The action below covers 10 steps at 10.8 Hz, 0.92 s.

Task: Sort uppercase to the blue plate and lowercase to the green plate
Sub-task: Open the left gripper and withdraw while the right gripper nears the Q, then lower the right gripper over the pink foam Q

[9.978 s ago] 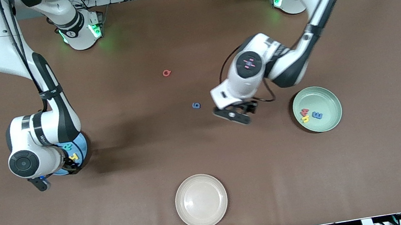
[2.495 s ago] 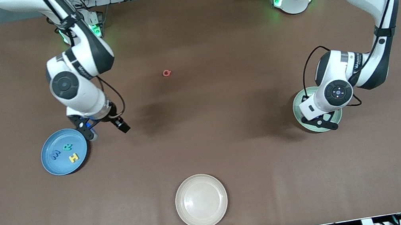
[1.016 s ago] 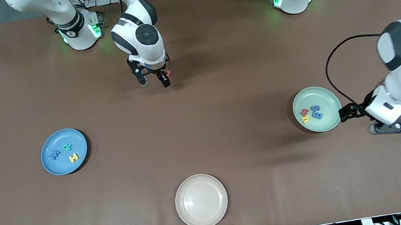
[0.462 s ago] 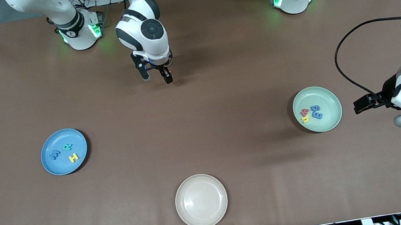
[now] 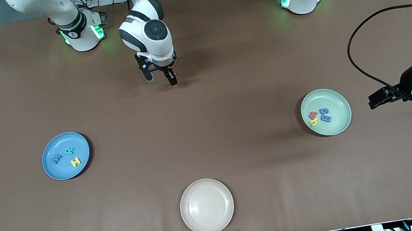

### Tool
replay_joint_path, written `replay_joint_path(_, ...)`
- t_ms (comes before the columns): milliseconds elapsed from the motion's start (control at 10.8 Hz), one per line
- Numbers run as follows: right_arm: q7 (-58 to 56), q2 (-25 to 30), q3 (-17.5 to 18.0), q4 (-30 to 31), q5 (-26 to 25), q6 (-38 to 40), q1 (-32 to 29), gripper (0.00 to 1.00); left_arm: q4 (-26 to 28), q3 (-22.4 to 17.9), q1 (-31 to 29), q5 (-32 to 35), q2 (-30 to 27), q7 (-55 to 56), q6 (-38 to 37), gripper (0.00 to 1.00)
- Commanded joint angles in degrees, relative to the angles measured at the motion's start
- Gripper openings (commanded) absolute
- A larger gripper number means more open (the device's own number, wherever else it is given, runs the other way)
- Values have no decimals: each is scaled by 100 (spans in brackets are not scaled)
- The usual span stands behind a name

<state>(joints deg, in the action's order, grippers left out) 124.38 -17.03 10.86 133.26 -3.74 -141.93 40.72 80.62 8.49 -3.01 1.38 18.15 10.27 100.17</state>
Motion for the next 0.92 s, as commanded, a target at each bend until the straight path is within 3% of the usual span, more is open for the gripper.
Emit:
replay_joint_path(0, 244, -132, -5, 78, -136, -316, 59, 100, -124, -5, 73, 325, -102, 789, -138, 100)
replay_joint_path(832, 332, -248, -5, 86, -145, -388, 59, 100, -265, 22, -15, 187, -233, 635, -656, 100)
